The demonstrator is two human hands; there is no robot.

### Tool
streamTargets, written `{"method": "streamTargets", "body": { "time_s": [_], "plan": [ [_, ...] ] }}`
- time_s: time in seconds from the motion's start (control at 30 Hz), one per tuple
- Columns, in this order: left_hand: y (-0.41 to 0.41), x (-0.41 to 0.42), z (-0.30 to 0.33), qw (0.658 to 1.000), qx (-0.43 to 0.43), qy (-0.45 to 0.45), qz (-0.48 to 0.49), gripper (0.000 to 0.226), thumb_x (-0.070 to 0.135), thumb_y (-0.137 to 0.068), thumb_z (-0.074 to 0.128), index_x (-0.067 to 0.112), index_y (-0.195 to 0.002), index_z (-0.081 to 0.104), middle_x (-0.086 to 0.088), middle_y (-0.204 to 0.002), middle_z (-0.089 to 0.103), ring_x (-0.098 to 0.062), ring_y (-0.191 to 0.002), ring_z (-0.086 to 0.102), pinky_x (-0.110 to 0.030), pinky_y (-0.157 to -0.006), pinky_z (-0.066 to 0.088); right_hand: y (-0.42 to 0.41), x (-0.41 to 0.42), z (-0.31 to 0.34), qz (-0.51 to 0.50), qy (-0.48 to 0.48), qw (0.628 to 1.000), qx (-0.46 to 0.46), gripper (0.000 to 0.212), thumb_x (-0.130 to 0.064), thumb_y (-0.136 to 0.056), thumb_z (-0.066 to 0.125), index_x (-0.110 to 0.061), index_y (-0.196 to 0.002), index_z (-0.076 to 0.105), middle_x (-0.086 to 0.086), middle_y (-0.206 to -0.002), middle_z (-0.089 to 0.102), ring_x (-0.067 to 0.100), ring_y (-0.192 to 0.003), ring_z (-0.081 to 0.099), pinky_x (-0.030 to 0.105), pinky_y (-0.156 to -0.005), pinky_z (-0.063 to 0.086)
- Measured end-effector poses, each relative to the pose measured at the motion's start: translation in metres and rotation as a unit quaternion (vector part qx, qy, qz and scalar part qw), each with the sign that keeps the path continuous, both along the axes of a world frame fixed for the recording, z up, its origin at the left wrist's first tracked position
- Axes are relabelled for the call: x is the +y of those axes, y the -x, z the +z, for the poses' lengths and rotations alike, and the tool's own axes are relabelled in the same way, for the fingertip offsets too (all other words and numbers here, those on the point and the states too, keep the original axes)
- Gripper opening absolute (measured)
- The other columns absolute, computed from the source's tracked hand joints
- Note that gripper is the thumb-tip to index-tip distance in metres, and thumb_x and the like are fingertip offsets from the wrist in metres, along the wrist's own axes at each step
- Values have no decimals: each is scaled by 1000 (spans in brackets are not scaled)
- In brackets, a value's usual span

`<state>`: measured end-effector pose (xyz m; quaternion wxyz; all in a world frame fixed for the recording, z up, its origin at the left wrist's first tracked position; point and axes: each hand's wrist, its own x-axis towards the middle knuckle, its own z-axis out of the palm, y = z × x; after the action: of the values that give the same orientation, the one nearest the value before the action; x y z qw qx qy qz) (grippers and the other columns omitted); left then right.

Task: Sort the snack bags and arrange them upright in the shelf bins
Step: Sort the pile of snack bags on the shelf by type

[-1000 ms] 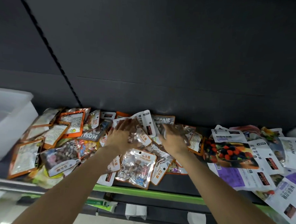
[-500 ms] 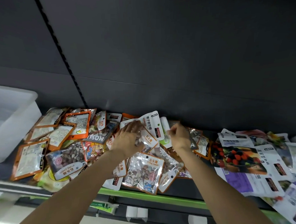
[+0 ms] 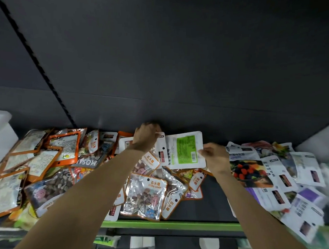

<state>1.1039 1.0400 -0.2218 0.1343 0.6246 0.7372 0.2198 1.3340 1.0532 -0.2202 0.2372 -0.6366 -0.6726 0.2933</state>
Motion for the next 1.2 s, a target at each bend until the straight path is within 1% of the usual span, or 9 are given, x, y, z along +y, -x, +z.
{"method": "streamTargets", "body": {
  "time_s": [0.1, 0.17, 0.43, 0.6, 0.77, 0.83, 0.97, 1.1, 1.2],
  "plan": [
    [-2, 1, 17, 996, -52, -60, -32, 10, 19, -91, 61, 13, -97, 66, -3, -98, 71, -21, -90, 66, -39, -85, 52, -5, -2, 9, -22, -23, 998, 50, 8, -9, -84, 67, -3, -90, 69, 7, -87, 70, 22, -84, 65, 22, -69, 43],
    [-6, 1, 32, 990, -88, -90, -65, 8, 18, -90, 62, 12, -94, 67, 0, -94, 71, -17, -86, 66, -37, -79, 53, -13, -5, 18, -33, -48, 996, 62, 5, -7, -83, 68, -3, -86, 69, 2, -79, 65, 18, -78, 62, 12, -64, 41],
    [-89, 6, 88, 964, -176, -124, -154, 6, 13, -93, 58, 11, -91, 62, 3, -82, 67, -6, -71, 62, -12, -64, 47, -89, -2, 54, -114, -151, 978, 89, 6, -1, -81, 69, 5, -82, 68, 17, -80, 68, 20, -73, 57, 8, -57, 37],
    [-183, 32, 82, 963, -224, -111, -104, 7, 15, -94, 56, 15, -87, 55, 7, -80, 61, -3, -70, 56, -11, -60, 39, -171, 13, 71, -146, -230, 960, 61, 7, -4, -87, 62, -2, -81, 65, 9, -74, 64, 25, -68, 59, 32, -60, 43],
    [-261, 65, 57, 926, -375, -48, 20, 18, 20, -92, 56, 24, -75, 54, -6, -89, 69, -25, -86, 68, -45, -80, 56, -252, 21, 60, -137, -220, 964, -57, 10, -6, -89, 56, -13, -85, 62, 13, -74, 67, 33, -64, 60, 40, -58, 50],
    [-278, 74, 47, 925, -373, -11, 75, 21, 17, -92, 53, 23, -72, 56, -11, -92, 70, -29, -88, 68, -44, -80, 57, -269, 24, 52, -97, -186, 974, -85, 9, -7, -88, 55, -14, -87, 61, 11, -77, 67, 32, -67, 61, 42, -62, 51],
    [-287, 77, 25, 967, -197, 78, 141, 16, 11, -90, 52, 4, -92, 66, -12, -97, 69, -30, -93, 66, -31, -74, 53, -278, 24, 38, 17, -81, 987, -139, 19, -3, -88, 51, -13, -101, 60, 2, -95, 63, 24, -86, 59, 27, -66, 36],
    [-286, 64, 9, 959, -211, 142, 123, 38, 4, -87, 55, 7, -126, 55, -13, -121, 63, -28, -107, 62, -25, -76, 49, -279, 18, 20, 138, 44, 977, -157, 61, 6, -85, 49, -27, -137, 44, 0, -139, 46, 22, -126, 44, 32, -100, 41],
    [-282, 53, 10, 958, -229, 157, 71, 51, 3, -87, 59, 9, -137, 47, -13, -132, 57, -27, -116, 57, -30, -94, 48, -273, 24, 11, 136, 20, 969, -204, 53, -2, -89, 50, -26, -137, 48, -1, -140, 48, 21, -125, 46, 37, -105, 40]
  ]
}}
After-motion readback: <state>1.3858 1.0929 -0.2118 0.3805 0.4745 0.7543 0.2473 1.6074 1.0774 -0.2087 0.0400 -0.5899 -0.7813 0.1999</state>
